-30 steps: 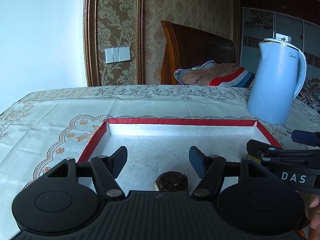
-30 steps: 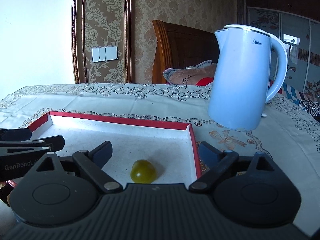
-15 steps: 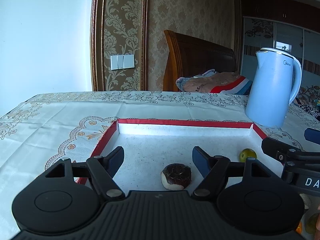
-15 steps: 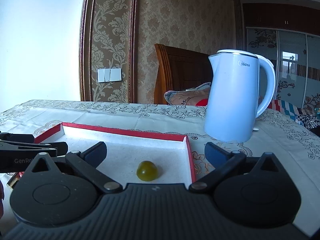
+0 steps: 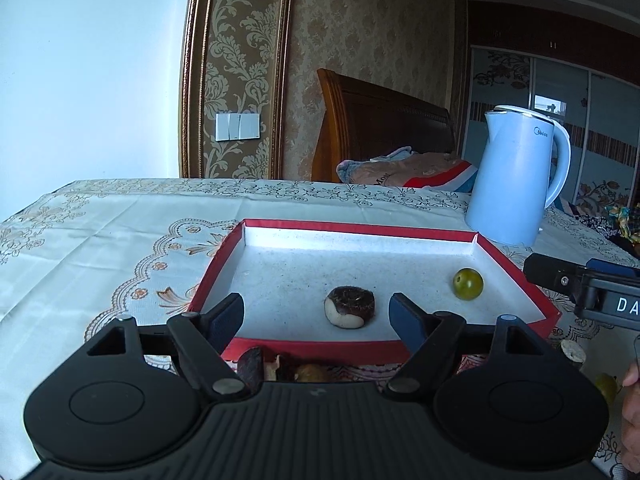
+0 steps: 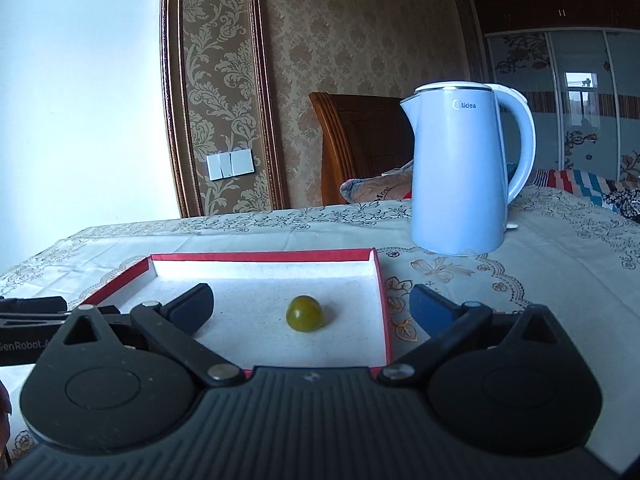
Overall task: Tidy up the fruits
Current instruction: 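Withdraw both open tools from the tray back toward the remaining produce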
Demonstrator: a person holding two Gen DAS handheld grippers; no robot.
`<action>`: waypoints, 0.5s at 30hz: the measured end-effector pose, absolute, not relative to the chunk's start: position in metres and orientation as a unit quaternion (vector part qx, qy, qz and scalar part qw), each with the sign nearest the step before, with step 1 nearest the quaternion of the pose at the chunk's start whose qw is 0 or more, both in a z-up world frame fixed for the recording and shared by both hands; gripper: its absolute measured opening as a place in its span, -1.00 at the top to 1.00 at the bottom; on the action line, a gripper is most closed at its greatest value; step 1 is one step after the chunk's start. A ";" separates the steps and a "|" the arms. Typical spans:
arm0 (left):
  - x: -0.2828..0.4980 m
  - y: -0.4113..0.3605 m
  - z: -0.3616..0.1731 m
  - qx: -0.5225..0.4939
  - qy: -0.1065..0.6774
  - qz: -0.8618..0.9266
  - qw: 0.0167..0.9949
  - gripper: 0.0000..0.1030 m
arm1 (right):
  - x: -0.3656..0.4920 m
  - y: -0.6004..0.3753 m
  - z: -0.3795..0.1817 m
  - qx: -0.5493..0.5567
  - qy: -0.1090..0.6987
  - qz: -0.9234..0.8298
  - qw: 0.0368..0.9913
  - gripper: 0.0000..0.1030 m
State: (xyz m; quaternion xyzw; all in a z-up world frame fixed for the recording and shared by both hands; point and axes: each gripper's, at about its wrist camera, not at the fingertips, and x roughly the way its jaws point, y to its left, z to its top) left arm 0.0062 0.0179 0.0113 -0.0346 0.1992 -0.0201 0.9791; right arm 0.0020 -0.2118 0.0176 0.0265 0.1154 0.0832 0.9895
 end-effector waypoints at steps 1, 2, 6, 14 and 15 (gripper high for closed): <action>0.003 0.022 0.011 -0.044 0.200 -0.021 0.979 -0.55 | 0.001 -0.210 0.018 0.019 0.112 0.082 0.990 -1.00; 0.001 0.025 0.011 -0.051 0.200 -0.020 0.978 -0.55 | 0.000 -0.208 0.018 0.011 0.111 0.080 0.991 -1.00; -0.006 0.040 0.010 -0.080 0.203 -0.010 0.976 -0.55 | -0.010 -0.203 0.016 -0.004 0.105 0.076 0.992 -1.00; -0.007 0.035 0.005 -0.045 0.219 0.010 0.975 -0.55 | -0.034 -0.227 0.019 0.036 0.093 0.069 0.993 -1.00; -0.008 0.033 0.004 -0.036 0.219 0.011 0.975 -0.55 | -0.036 -0.231 0.019 0.041 0.094 0.066 0.993 -1.00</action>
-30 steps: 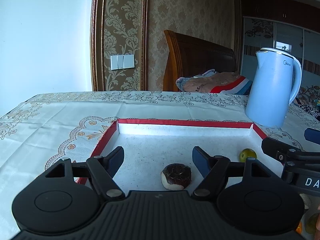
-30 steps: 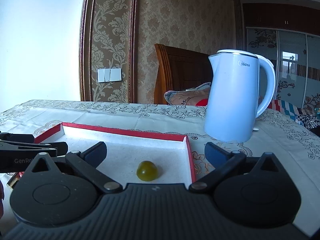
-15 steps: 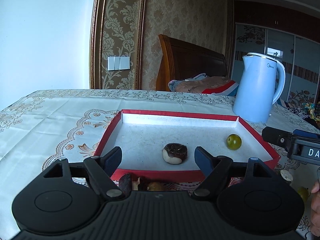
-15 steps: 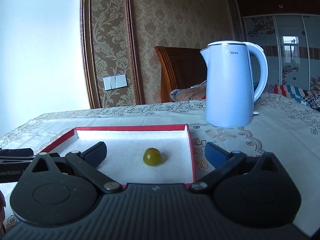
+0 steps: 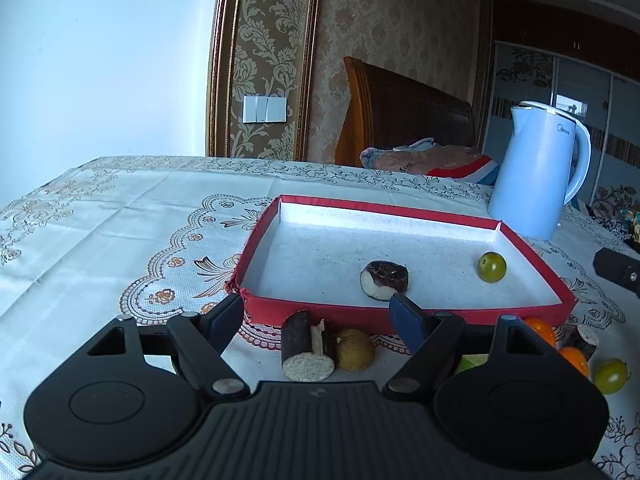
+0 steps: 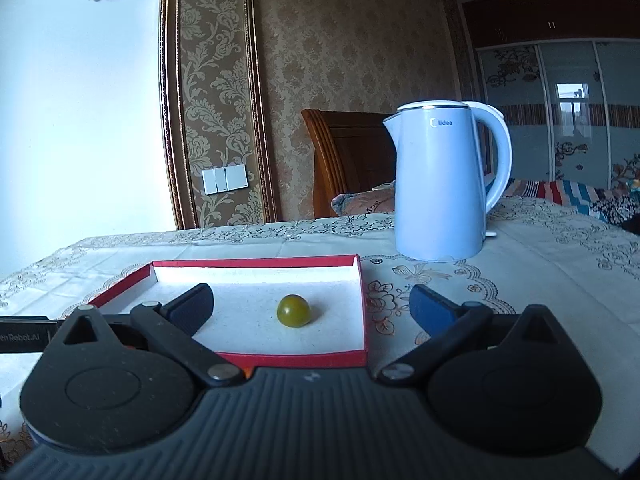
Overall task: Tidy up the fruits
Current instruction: 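Withdraw both open tools from the tray back toward the remaining produce, then close the left tool on a dark eggplant chunk while the right tool approaches a green tomato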
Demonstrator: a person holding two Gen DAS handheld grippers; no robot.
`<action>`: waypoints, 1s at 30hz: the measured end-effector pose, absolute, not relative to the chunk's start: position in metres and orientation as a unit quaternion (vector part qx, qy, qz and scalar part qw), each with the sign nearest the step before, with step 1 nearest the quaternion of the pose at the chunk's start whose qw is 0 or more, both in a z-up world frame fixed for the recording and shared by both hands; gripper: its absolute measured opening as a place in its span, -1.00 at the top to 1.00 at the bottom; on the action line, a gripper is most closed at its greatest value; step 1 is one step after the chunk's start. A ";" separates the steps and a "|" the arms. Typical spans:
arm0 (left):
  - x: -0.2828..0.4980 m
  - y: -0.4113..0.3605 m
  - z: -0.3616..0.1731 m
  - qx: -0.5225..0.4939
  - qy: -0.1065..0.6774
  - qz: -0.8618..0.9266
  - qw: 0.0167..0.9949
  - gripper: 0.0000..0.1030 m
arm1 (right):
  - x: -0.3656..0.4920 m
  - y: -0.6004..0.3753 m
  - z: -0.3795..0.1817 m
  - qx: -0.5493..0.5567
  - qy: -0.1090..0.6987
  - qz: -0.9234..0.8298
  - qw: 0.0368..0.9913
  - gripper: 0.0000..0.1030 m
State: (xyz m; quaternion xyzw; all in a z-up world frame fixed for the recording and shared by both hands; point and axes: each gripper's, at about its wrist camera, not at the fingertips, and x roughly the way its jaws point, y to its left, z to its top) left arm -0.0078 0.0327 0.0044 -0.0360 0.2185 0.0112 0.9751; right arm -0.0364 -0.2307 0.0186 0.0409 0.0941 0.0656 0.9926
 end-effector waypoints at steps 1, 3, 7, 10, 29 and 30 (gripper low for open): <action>-0.008 0.030 0.004 -0.025 0.218 0.012 0.975 -0.55 | -0.039 -0.234 0.017 0.042 0.096 0.062 0.993 -1.00; -0.010 0.027 0.003 -0.010 0.217 0.014 0.976 -0.55 | -0.043 -0.241 0.014 0.043 0.100 0.057 0.992 -1.00; -0.015 0.029 -0.001 -0.008 0.227 -0.003 0.974 -0.55 | -0.056 -0.264 0.003 0.061 0.115 0.047 0.990 -1.00; -0.014 0.026 -0.002 -0.002 0.235 -0.014 0.972 -0.55 | -0.058 -0.283 0.000 0.088 0.148 0.051 0.984 -1.00; -0.013 0.024 -0.004 0.003 0.244 -0.011 0.970 -0.55 | -0.057 -0.248 -0.014 -0.070 0.230 0.054 0.969 -0.77; -0.012 0.024 -0.005 0.005 0.246 -0.009 0.969 -0.55 | -0.052 -0.248 -0.016 -0.066 0.243 0.056 0.966 -0.65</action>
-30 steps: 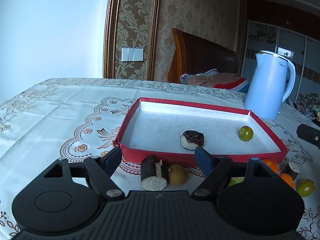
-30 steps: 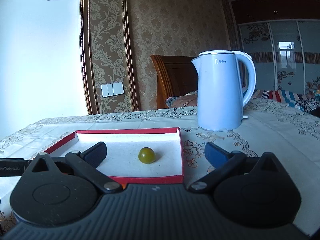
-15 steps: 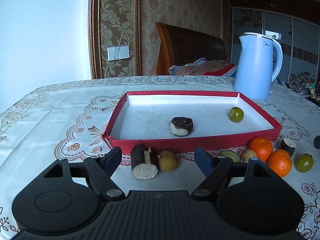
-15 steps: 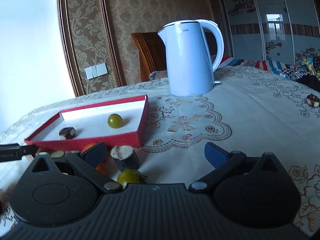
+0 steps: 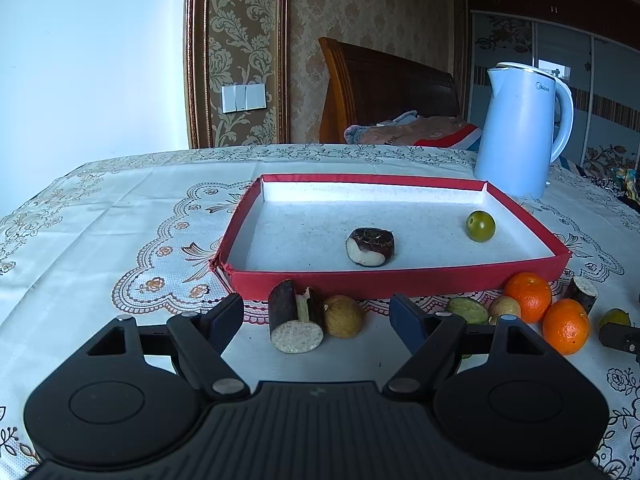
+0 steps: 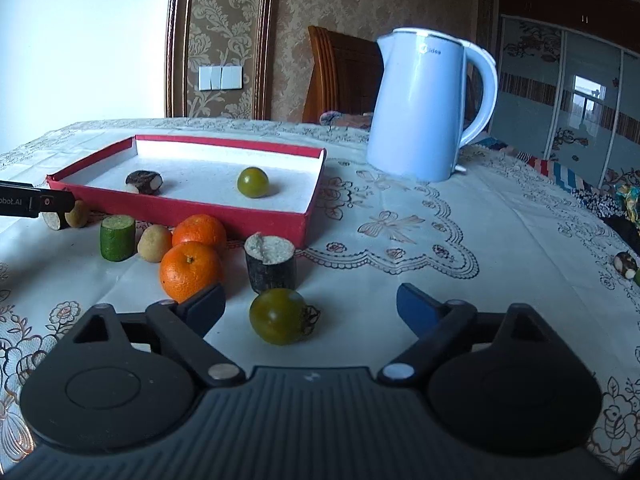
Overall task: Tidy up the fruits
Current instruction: 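Close the left tool on a dark eggplant chunk while the right tool approaches a green tomato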
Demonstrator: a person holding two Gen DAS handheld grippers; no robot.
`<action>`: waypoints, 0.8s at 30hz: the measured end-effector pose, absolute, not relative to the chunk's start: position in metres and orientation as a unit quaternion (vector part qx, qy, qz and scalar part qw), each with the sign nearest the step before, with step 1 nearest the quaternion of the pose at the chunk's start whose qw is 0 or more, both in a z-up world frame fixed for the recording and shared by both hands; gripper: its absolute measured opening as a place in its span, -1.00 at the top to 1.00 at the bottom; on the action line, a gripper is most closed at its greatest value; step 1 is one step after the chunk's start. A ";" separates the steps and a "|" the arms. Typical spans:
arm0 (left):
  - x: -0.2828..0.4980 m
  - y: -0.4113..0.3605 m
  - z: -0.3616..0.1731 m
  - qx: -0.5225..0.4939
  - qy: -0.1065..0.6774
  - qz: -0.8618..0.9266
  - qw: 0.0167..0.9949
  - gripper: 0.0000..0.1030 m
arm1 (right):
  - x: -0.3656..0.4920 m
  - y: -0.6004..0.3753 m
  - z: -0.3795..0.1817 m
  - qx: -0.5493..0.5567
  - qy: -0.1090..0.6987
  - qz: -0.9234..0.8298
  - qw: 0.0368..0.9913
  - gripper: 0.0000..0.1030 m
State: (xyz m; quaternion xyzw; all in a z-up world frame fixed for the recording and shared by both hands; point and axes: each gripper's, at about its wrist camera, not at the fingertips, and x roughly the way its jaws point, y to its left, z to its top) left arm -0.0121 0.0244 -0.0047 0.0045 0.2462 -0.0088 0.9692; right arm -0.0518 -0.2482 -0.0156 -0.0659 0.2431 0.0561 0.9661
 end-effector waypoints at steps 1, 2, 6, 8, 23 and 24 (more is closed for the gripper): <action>-0.012 0.025 -0.005 0.004 0.248 -0.008 0.969 -0.55 | -0.048 -0.249 -0.016 -0.062 0.253 0.060 0.964 -0.58; -0.011 0.025 -0.005 0.004 0.250 -0.008 0.968 -0.55 | -0.045 -0.250 -0.018 -0.056 0.263 0.067 0.961 -0.48; -0.010 0.026 -0.008 0.015 0.260 0.005 0.966 -0.55 | -0.040 -0.253 -0.021 -0.044 0.279 0.073 0.957 -0.35; -0.009 0.028 -0.009 0.025 0.262 0.026 0.964 -0.55 | -0.040 -0.251 -0.021 -0.048 0.279 0.071 0.957 -0.35; -0.023 0.041 -0.006 0.074 0.243 0.042 0.966 -0.55 | -0.039 -0.254 -0.021 -0.037 0.283 0.075 0.956 -0.34; -0.021 0.034 -0.008 0.091 0.246 0.047 0.964 -0.55 | -0.039 -0.254 -0.021 -0.037 0.283 0.075 0.956 -0.34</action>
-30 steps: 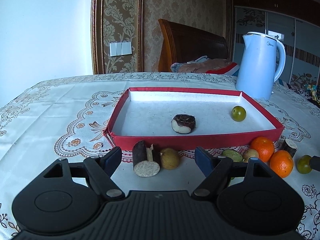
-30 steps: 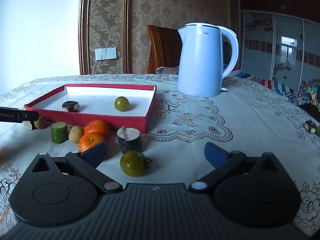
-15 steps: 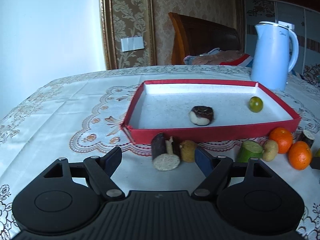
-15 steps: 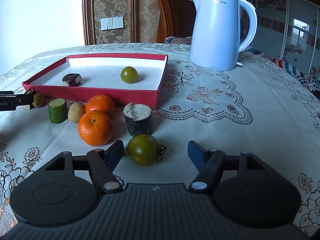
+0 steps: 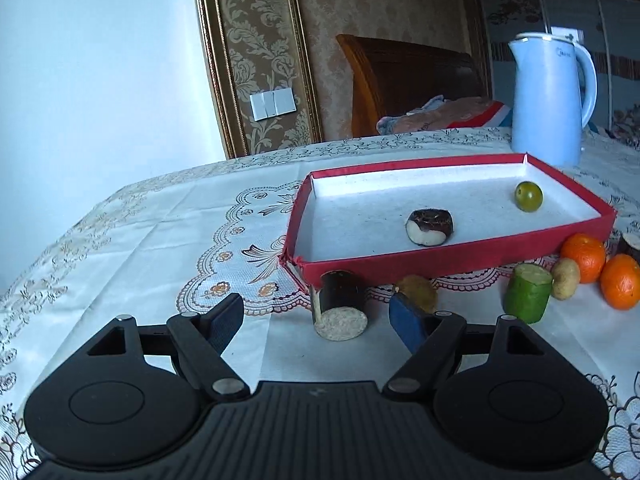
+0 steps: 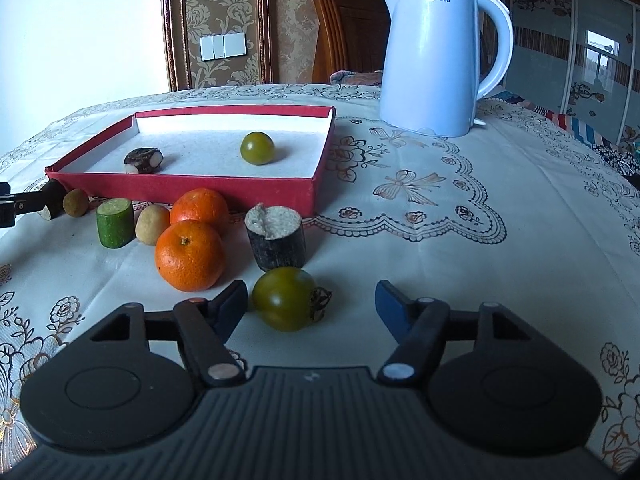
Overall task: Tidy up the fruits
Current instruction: 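Close the left tool on a dark eggplant chunk while the right tool approaches a green tomato, then close the right tool on the green tomato while the left tool holds the eggplant chunk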
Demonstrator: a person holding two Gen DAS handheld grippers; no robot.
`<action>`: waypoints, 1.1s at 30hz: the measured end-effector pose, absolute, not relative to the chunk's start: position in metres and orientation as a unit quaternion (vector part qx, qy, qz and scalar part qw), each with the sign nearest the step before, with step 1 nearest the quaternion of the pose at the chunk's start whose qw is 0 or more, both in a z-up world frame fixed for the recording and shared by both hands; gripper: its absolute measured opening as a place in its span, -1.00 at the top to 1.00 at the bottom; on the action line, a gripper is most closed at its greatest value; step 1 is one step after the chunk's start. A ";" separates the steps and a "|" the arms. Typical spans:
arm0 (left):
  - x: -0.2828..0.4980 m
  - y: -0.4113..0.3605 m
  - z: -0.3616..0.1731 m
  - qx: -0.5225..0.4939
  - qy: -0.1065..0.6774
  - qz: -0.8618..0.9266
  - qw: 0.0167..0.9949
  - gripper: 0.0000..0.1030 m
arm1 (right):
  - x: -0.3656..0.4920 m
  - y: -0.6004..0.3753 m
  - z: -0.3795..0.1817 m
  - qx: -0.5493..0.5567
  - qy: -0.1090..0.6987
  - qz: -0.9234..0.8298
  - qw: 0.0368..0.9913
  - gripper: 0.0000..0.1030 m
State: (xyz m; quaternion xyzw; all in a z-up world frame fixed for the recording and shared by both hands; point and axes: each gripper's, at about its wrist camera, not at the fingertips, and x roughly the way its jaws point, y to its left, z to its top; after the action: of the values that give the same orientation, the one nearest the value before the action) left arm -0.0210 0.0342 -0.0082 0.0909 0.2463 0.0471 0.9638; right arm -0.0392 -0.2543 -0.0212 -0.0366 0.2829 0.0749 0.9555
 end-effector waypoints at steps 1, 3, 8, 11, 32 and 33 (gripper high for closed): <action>-0.019 0.031 -0.010 0.099 0.252 0.047 0.961 -0.55 | -0.039 -0.254 -0.021 -0.037 0.283 0.075 0.955 -0.34; -0.013 0.032 -0.011 0.097 0.265 0.042 0.958 -0.55 | -0.039 -0.254 -0.021 -0.038 0.284 0.075 0.955 -0.35; 0.002 0.050 -0.013 0.044 0.300 0.052 0.952 -0.55 | -0.039 -0.253 -0.022 -0.041 0.285 0.074 0.955 -0.35; 0.008 0.059 -0.015 0.014 0.316 0.051 0.947 -0.55 | -0.039 -0.253 -0.022 -0.041 0.284 0.074 0.955 -0.35; 0.014 0.052 -0.015 0.024 0.314 0.041 0.948 0.07 | -0.037 -0.248 -0.020 -0.046 0.284 0.076 0.955 -0.15; 0.014 0.052 -0.015 0.024 0.313 0.038 0.949 0.13 | -0.037 -0.247 -0.020 -0.046 0.284 0.079 0.954 -0.07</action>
State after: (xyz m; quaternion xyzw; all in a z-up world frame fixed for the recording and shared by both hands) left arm 0.0143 0.0523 -0.0154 0.0238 0.3134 0.0381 0.9486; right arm -0.0368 -0.2471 -0.0201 -0.0464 0.2838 0.0792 0.9545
